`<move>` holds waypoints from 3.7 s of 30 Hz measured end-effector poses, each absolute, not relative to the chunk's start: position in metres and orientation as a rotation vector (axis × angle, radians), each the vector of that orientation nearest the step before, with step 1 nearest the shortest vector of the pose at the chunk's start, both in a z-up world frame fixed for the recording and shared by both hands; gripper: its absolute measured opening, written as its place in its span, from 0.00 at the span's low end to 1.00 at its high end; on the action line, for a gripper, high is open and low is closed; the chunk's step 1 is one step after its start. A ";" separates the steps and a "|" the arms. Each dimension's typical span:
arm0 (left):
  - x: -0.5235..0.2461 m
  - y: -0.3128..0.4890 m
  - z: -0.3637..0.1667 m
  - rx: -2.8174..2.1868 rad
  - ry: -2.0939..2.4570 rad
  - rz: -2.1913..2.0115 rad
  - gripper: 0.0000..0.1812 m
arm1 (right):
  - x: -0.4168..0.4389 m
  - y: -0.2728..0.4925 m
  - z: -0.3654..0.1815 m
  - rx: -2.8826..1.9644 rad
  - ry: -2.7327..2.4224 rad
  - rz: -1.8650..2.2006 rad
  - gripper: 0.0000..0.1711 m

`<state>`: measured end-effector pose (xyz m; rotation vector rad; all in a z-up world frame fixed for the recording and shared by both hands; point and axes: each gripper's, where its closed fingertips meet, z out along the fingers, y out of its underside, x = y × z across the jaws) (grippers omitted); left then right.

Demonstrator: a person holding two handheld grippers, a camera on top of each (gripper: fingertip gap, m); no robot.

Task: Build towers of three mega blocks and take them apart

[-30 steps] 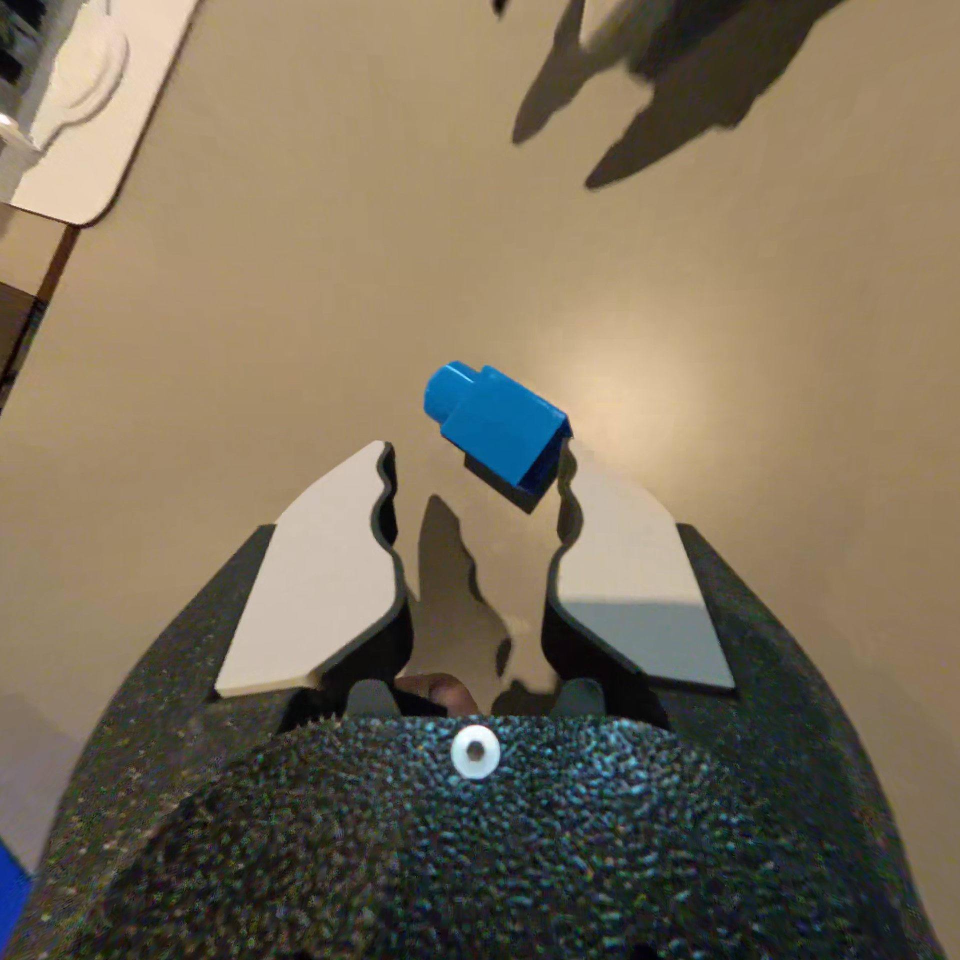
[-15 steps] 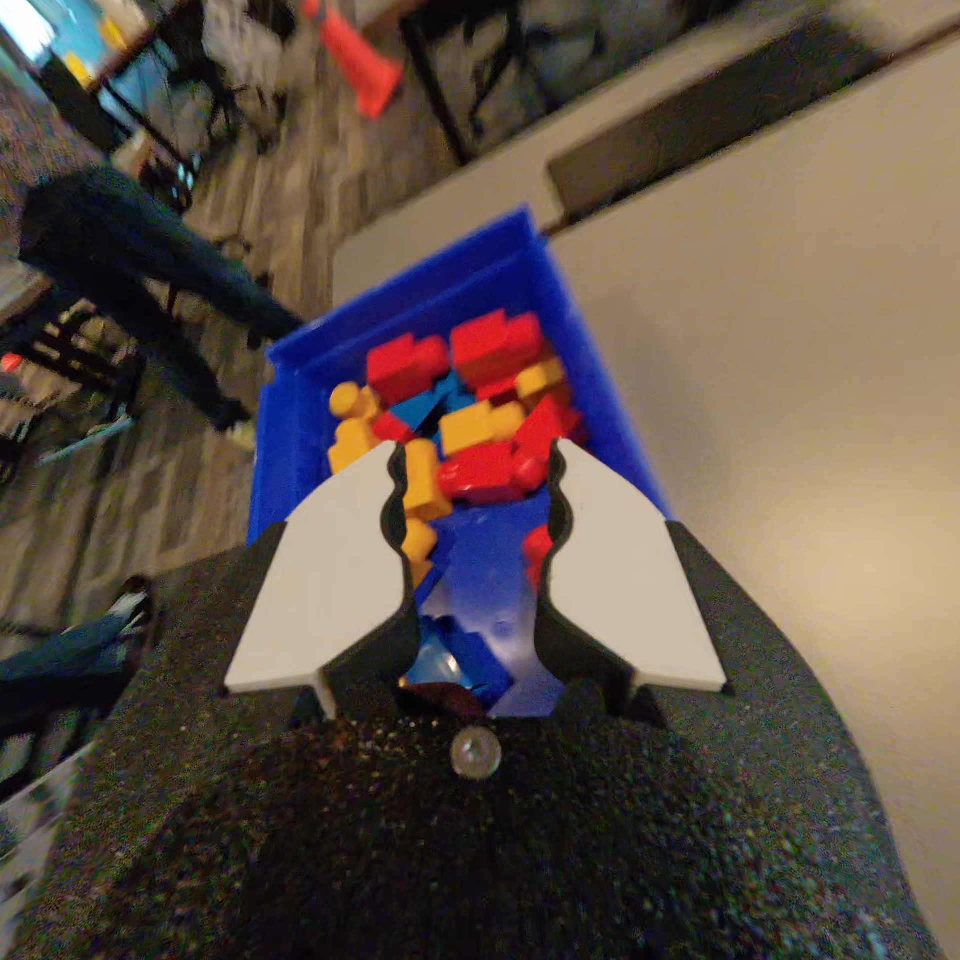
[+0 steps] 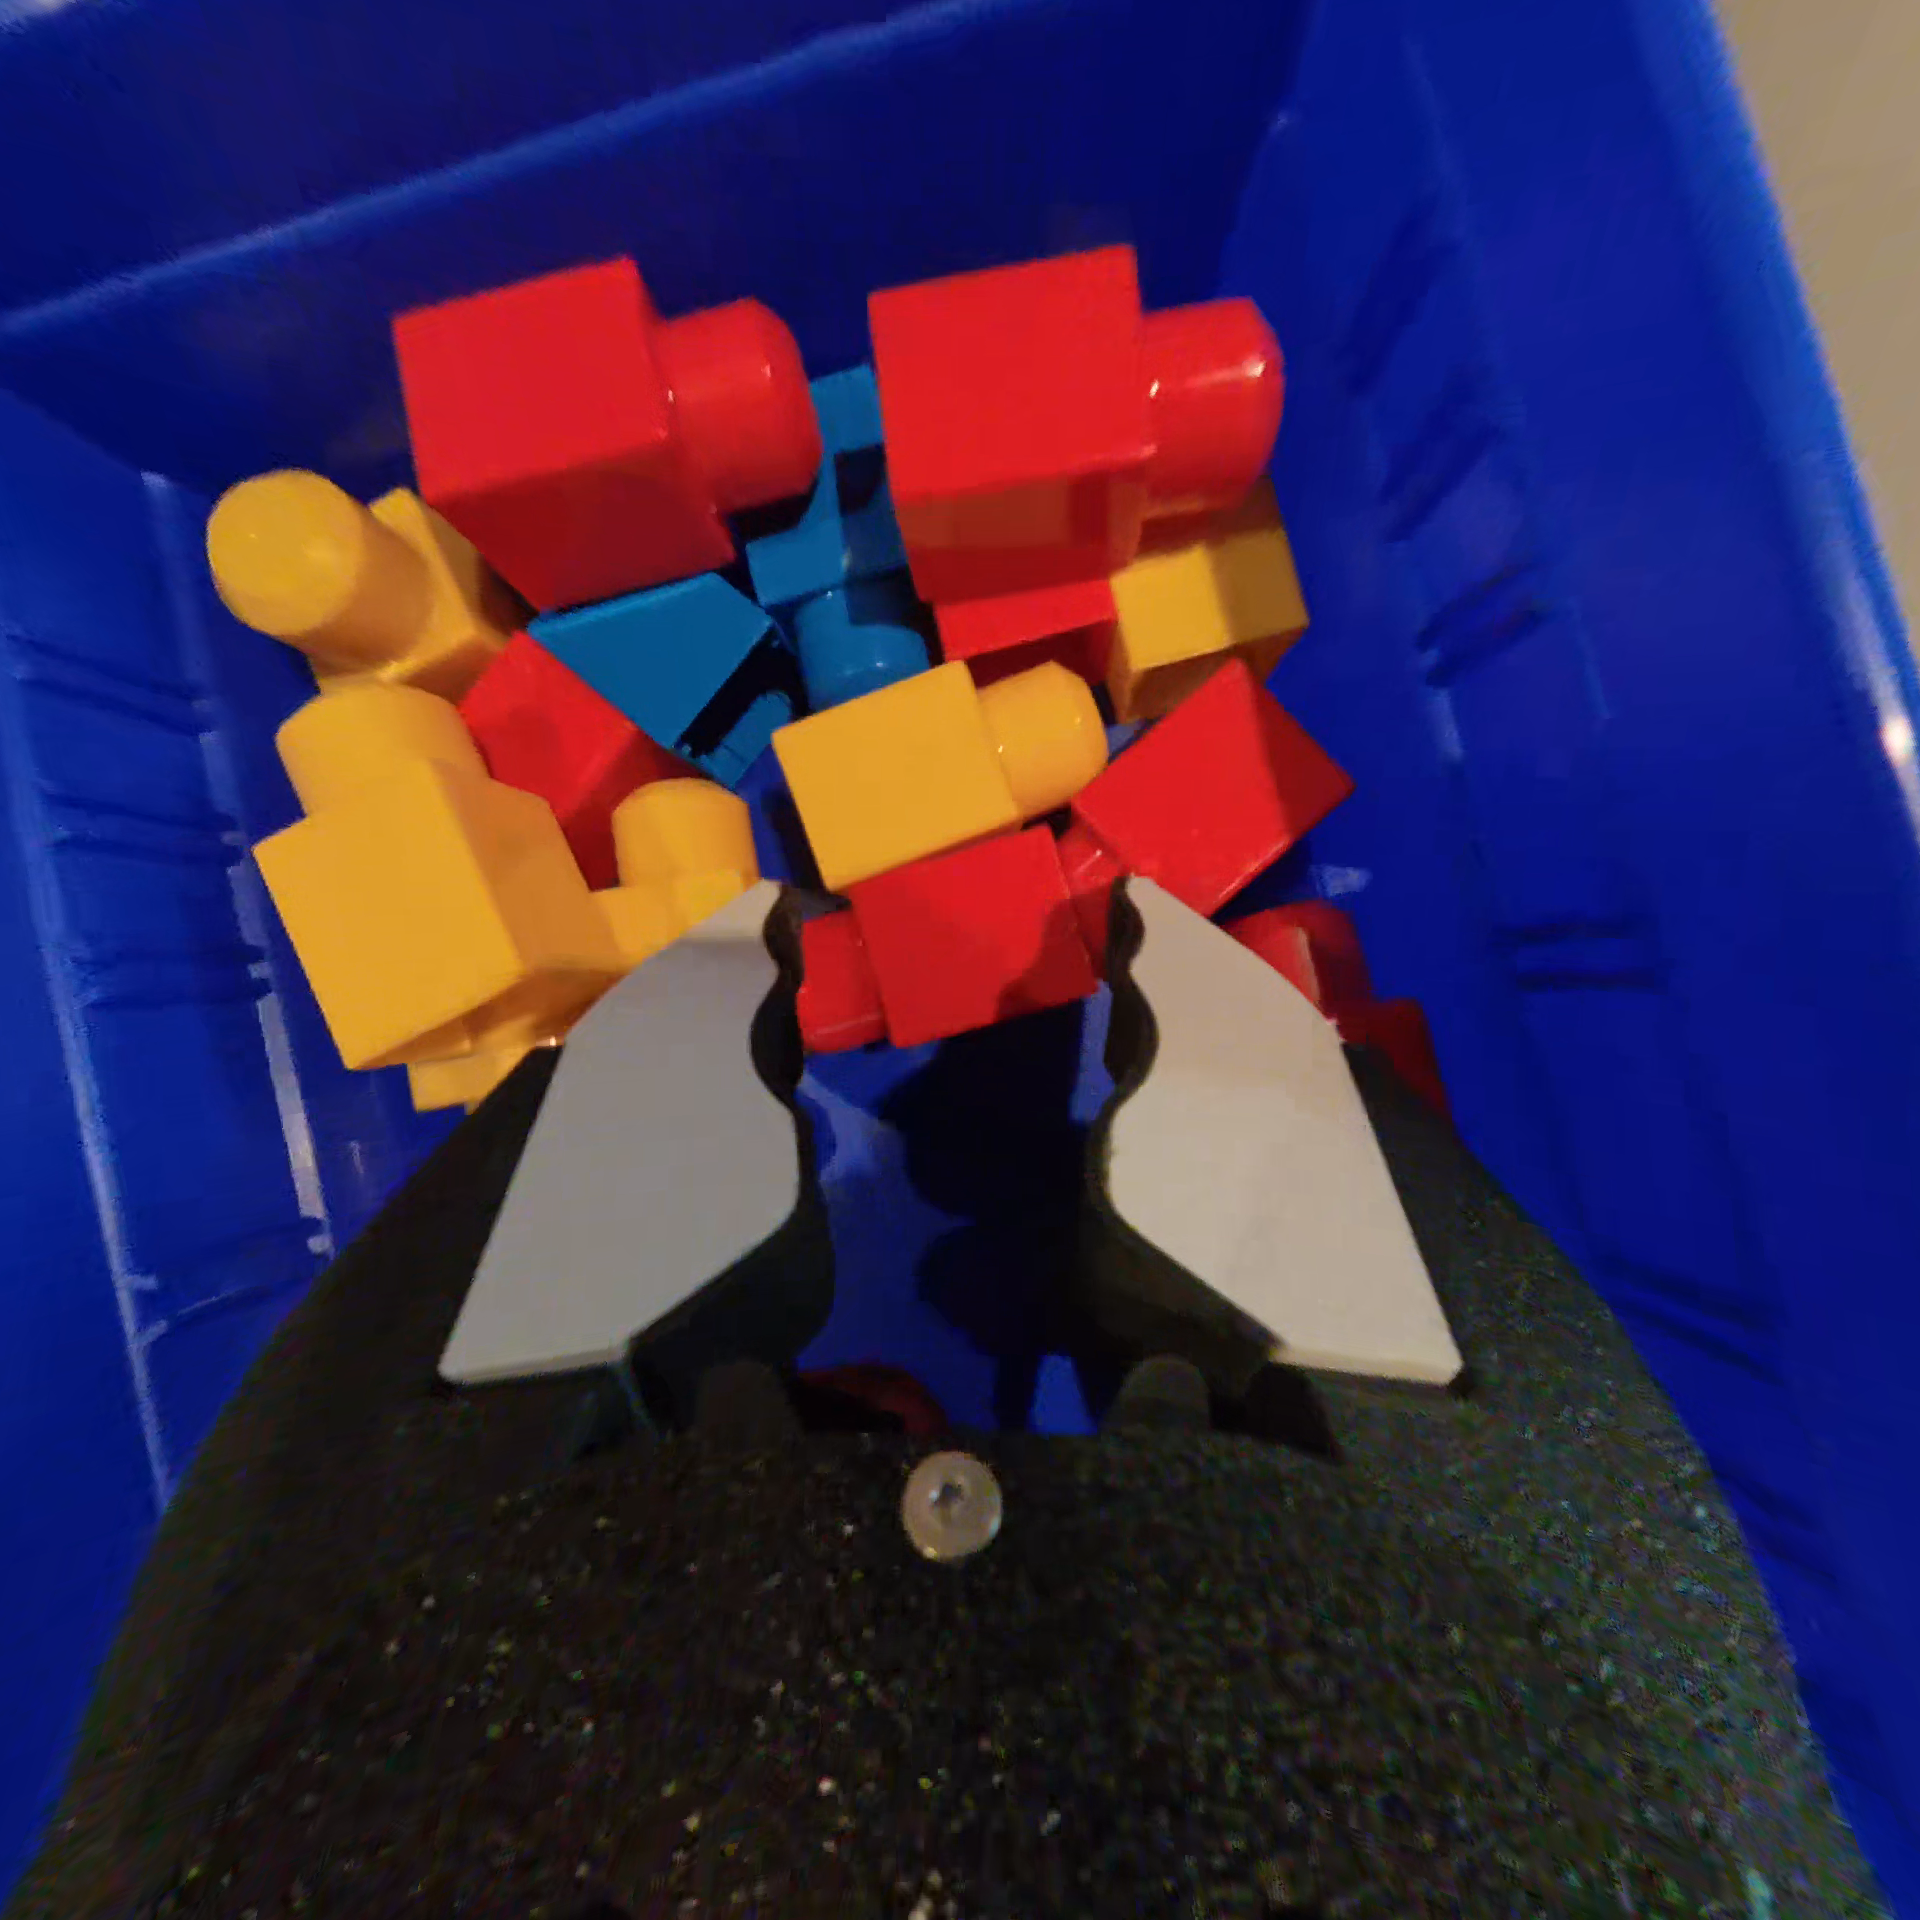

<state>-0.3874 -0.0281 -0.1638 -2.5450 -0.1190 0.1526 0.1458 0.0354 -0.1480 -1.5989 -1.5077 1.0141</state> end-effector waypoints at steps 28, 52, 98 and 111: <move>-0.403 -0.062 -0.177 -2.840 0.468 0.622 0.18 | 0.145 0.030 -0.151 -1.576 -1.557 0.992 0.19; -0.075 -0.003 -0.083 -1.977 1.174 0.536 0.02 | 0.145 0.027 -0.154 -1.550 -1.594 0.920 0.19; -0.487 -0.040 -0.127 -2.453 0.571 1.416 0.06 | 0.146 0.027 -0.151 -1.553 -1.574 0.987 0.19; -0.165 0.049 -0.013 -1.881 0.909 0.761 0.04 | 0.148 0.026 -0.145 -1.541 -1.539 1.042 0.20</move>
